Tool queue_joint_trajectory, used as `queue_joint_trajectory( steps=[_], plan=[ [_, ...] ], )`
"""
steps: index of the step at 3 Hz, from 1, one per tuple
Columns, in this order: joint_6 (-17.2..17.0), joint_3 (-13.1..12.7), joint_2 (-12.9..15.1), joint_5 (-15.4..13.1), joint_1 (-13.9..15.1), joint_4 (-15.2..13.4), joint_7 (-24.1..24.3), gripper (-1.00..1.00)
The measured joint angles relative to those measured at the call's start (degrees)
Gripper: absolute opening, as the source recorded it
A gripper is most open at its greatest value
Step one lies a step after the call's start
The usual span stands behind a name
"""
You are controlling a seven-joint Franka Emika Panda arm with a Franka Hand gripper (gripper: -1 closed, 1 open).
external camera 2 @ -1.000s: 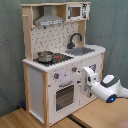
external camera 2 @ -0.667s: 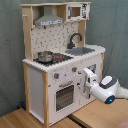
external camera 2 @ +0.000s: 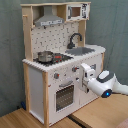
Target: Play with the kitchen
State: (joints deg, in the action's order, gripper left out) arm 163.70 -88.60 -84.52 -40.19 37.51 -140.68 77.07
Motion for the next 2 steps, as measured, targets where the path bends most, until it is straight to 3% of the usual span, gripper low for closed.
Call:
queue_joint_trajectory(
  steps=[2],
  plan=[
    [0.0,3.1,0.0,-1.0,-0.7,-0.1,-13.1,1.0]
  ],
)
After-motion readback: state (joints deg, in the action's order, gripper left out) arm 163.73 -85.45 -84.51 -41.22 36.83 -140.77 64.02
